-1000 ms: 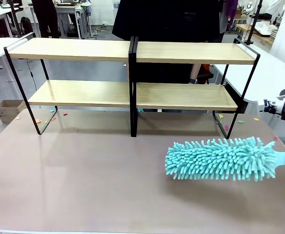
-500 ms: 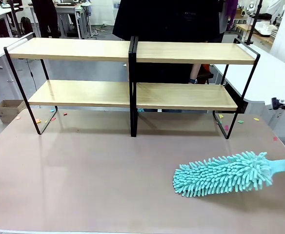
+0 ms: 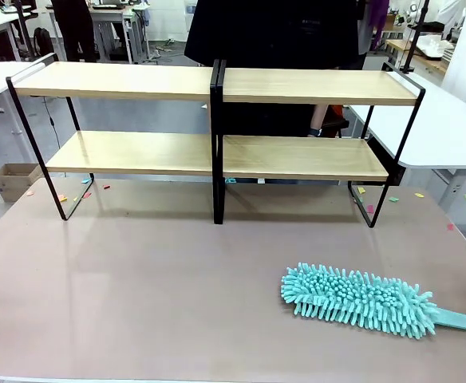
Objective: Clean the shelves.
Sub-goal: Place the Duster on the table.
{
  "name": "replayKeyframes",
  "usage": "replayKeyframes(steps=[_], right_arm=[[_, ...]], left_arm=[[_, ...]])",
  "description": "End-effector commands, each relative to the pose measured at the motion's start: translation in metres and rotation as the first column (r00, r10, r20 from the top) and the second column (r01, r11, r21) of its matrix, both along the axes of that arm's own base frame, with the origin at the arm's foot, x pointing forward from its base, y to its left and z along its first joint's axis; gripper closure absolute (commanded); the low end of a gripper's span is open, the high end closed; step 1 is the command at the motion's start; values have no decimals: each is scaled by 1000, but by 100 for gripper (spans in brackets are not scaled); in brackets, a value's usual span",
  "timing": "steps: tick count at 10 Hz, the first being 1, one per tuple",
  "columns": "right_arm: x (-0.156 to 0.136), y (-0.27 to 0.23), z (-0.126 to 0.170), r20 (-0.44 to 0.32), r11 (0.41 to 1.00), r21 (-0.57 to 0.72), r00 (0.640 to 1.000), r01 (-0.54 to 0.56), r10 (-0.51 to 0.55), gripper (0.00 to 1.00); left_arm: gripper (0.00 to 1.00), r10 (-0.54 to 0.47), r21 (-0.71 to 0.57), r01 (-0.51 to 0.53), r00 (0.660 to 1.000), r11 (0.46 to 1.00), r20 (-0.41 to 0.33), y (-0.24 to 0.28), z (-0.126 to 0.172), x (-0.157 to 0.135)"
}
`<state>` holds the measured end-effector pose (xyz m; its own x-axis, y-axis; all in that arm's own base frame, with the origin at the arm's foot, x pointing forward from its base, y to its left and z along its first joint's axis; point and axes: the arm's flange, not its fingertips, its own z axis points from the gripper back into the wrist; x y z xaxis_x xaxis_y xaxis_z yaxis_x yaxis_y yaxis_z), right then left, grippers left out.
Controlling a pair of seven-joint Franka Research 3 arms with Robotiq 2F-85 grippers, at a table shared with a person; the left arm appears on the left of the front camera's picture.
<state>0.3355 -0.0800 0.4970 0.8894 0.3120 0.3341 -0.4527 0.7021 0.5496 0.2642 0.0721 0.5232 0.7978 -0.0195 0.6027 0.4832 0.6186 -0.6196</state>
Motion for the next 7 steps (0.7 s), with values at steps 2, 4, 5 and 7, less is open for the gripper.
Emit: replayKeyframes(steps=[2,4,5,7], right_arm=[[-41,2,12,-87,905,347,952,-246,292,0],[-43,3,20,-148,852,450,919,-268,366,0],[-53,11,11,-47,915,329,964,-232,261,0],[-53,11,11,-47,915,329,964,-232,261,0]], left_arm=[[0,-6,-17,6,1000,1000,5,-1,1,-1],[0,-6,-17,6,1000,1000,5,-1,1,-1],[0,-6,-17,6,1000,1000,5,-1,1,-1],[0,-6,-17,6,1000,1000,5,-1,1,-1]])
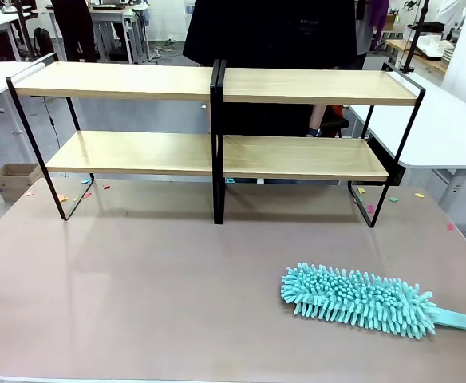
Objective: Clean the shelves.
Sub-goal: Place the Duster on the table.
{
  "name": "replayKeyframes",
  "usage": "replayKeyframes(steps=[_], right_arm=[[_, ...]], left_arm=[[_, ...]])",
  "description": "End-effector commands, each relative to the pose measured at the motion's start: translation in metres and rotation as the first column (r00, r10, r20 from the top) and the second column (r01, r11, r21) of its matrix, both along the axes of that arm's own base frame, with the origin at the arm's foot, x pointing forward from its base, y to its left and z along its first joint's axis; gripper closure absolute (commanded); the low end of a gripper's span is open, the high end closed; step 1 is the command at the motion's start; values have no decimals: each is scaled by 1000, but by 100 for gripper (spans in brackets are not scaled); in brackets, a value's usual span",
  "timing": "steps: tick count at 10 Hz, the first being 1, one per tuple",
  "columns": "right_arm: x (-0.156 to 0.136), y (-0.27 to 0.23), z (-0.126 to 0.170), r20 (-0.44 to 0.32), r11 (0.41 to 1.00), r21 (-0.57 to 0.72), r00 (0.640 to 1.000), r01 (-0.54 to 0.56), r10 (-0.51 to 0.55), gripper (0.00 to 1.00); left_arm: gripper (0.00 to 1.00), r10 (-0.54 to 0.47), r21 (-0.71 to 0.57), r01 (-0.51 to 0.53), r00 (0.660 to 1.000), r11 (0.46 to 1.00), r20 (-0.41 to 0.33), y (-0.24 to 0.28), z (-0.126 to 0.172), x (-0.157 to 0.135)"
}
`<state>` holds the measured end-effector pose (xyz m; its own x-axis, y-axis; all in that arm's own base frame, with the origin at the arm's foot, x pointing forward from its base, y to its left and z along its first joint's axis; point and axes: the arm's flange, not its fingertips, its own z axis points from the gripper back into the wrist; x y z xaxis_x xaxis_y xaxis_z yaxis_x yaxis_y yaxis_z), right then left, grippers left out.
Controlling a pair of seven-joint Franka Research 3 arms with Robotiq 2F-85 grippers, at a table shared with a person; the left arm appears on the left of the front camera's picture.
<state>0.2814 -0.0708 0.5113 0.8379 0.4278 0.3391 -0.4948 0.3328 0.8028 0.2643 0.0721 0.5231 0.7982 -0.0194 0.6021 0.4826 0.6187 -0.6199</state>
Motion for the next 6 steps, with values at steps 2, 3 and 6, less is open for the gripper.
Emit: replayKeyframes(steps=[2,3,6], right_arm=[[1,2,-3,52,1000,-15,998,22,-21,0],[1,2,-3,52,1000,-15,998,22,-21,0],[1,2,-3,52,1000,-15,998,22,-21,0]], left_arm=[[0,-6,-17,6,1000,1000,6,-1,1,-1],[0,-6,-17,6,1000,1000,6,-1,1,-1],[0,-6,-17,6,1000,1000,6,-1,1,-1]])
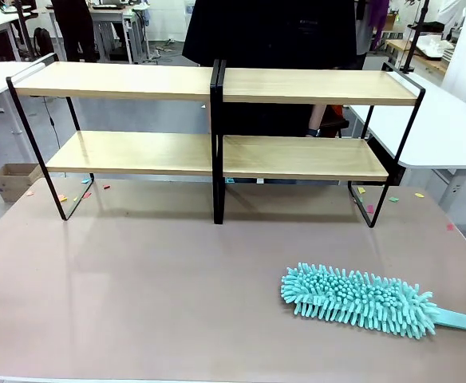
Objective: Clean the shelves.
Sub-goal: Place the Duster on the table.
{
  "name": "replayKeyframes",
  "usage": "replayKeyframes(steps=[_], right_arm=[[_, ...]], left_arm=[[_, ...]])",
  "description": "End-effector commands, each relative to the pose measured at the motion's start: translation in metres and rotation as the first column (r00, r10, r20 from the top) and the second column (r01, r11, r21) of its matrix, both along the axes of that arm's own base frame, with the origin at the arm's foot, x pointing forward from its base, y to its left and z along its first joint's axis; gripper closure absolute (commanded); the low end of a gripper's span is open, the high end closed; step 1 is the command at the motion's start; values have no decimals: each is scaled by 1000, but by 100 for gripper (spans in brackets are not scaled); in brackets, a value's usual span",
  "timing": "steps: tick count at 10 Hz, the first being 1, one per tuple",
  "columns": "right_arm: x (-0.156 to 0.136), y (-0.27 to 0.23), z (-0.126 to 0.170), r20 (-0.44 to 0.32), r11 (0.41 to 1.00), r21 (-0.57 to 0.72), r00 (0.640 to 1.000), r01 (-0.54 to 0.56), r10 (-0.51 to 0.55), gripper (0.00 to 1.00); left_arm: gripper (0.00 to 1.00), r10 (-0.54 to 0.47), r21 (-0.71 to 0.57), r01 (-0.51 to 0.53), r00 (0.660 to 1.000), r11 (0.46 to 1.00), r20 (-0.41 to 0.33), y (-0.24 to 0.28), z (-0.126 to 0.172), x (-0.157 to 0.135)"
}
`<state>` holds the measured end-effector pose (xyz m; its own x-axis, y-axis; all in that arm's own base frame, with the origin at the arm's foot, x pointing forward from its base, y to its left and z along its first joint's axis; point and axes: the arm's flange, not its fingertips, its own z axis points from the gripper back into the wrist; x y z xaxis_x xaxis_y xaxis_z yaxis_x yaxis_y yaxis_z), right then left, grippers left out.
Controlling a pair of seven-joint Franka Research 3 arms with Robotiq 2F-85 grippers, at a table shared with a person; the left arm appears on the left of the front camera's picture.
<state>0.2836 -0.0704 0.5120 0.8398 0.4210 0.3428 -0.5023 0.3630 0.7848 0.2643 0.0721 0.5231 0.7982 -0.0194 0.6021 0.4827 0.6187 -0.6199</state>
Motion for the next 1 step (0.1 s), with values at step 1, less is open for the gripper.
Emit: replayKeyframes(steps=[1], right_arm=[[-2,1,-4,34,1000,10,999,2,-2,0]], left_arm=[[0,-6,-17,6,1000,1000,6,-1,1,-1]])
